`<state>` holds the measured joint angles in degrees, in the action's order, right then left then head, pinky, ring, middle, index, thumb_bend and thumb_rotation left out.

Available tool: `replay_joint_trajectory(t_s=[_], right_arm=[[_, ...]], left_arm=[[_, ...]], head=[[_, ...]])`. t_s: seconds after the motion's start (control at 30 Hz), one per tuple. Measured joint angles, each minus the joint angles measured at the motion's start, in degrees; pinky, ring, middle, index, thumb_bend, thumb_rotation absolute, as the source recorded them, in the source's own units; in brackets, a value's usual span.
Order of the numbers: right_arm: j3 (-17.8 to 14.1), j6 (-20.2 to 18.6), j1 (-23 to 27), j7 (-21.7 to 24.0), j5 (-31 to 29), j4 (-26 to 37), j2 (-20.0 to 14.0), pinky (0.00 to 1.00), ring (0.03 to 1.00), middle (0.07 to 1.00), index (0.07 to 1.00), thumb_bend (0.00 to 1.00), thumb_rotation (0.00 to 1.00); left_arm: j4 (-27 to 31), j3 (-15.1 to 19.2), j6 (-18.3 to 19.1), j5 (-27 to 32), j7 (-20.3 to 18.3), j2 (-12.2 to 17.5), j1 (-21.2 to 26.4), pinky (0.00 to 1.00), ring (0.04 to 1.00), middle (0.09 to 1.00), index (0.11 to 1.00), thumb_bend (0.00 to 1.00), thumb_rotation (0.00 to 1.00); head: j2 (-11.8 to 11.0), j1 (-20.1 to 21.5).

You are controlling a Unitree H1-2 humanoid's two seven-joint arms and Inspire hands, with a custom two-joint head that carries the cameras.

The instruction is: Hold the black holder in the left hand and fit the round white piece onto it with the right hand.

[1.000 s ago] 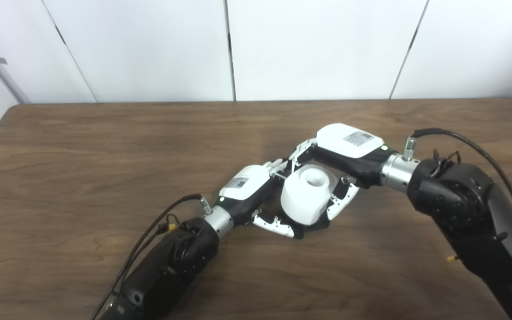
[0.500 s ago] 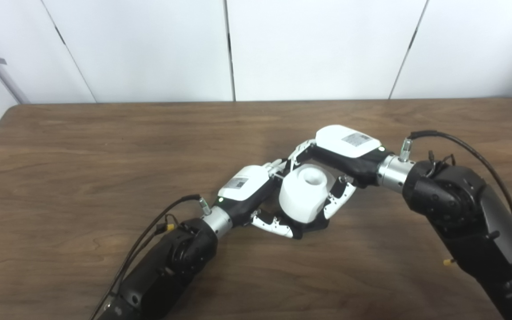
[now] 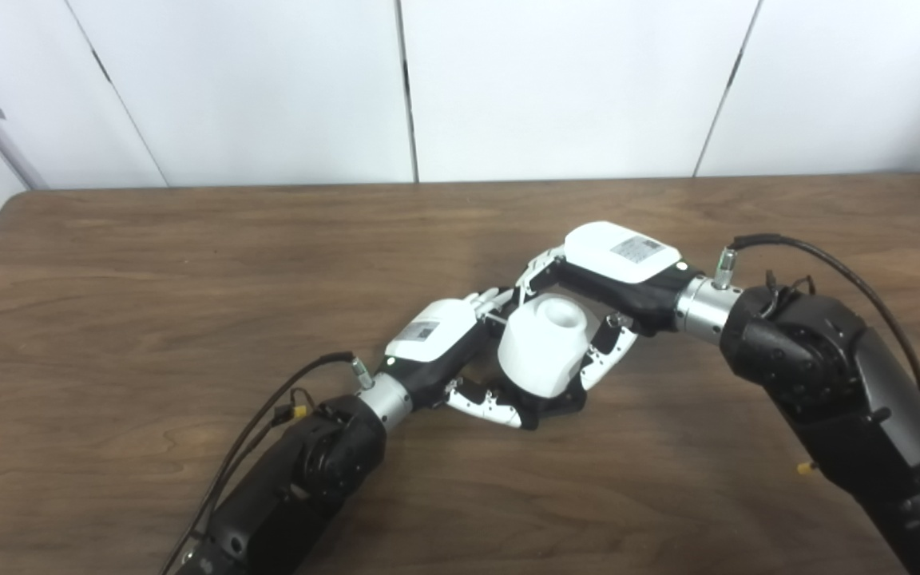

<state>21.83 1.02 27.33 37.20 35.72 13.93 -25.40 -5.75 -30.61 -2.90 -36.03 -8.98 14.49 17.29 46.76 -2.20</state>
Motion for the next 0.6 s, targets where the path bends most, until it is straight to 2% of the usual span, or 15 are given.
replay_joint_trajectory(t_s=[0.6], right_arm=[[2.42, 2.63, 0.40, -0.06, 0.73, 0.34, -1.14, 0.81, 0.818, 0.729, 0.481, 0.52, 0.14]], left_arm=[[-0.01, -0.08, 0.04, 0.20, -0.17, -0.16, 0.04, 0.98, 1.000, 0.973, 0.485, 0.52, 0.07]], head=[[0.26, -0.26]])
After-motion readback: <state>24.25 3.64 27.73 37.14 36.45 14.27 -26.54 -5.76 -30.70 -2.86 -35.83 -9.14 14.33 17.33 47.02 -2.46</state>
